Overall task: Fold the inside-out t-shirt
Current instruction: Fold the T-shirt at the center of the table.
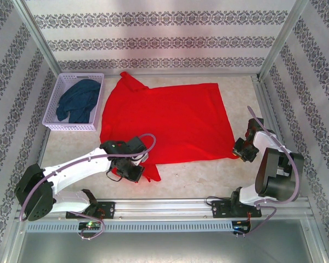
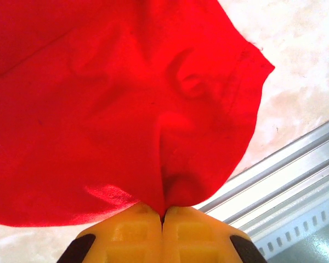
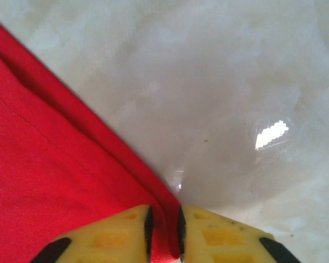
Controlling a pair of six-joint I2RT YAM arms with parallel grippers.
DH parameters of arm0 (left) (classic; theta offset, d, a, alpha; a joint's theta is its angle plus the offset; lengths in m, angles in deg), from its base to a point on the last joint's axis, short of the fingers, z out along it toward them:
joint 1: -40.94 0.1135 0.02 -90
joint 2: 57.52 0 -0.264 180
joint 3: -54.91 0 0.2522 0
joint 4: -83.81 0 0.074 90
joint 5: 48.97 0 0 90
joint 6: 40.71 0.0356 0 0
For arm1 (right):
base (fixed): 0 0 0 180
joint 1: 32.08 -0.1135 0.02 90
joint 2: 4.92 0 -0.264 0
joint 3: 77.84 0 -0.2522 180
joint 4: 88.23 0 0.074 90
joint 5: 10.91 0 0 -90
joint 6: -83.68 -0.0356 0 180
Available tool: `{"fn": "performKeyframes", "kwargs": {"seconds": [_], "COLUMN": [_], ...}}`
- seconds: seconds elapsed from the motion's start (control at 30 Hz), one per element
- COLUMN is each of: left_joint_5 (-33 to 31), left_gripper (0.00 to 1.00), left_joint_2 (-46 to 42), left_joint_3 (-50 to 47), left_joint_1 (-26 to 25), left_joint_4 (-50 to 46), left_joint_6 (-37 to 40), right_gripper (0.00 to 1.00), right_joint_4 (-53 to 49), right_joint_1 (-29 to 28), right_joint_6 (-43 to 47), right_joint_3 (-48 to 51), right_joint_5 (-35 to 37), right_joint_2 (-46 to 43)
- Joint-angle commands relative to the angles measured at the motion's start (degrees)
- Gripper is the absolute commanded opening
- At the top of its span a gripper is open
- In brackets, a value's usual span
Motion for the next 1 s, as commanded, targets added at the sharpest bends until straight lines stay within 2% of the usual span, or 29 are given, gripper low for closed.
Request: {"fn": "performKeyframes", "kwargs": {"seconds": [0.0, 0.3, 0.4, 0.6, 0.77, 0.87, 0.97], "left_joint_5": [0.03, 2.1, 3.8, 7.9, 7.06, 7.75, 8.6], "left_gripper": [0.0, 0.0, 0.0, 0.0, 0.0, 0.0, 0.0], "left_joint_2": [-2.39, -5.91, -7.31, -7.99, -5.53, -3.21, -0.22], "left_joint_3": [1.41, 2.92, 4.07, 8.46, 13.38, 16.63, 19.88], "left_joint_1": [1.31, 5.06, 7.96, 15.96, 20.98, 25.82, 27.67], "left_joint_4": [-1.0, -2.76, -3.65, -4.66, -5.16, -5.49, -5.11], "left_joint_6": [1.36, 1.95, 2.52, 4.94, 8.42, 10.2, 10.83], "right_gripper": [0.18, 0.05, 0.02, 0.01, 0.02, 0.02, 0.02], "right_joint_4": [-0.16, -1.51, -2.24, -3.83, -3.7, -2.92, -2.49], "right_joint_1": [0.36, 0.37, 0.2, -0.15, -0.41, -0.69, -1.24], "right_joint_6": [0.31, 1.54, 2.28, 2.94, 3.82, 3.95, 4.41], "right_joint_3": [1.08, 0.66, 0.22, -1.8, -5.13, -7.64, -10.51], "right_joint_5": [0.01, -0.34, -0.85, -2.99, -3.95, -3.59, -3.6], "right_joint_2": [-0.12, -1.87, -3.12, -5.03, -4.14, -2.74, -0.78]}}
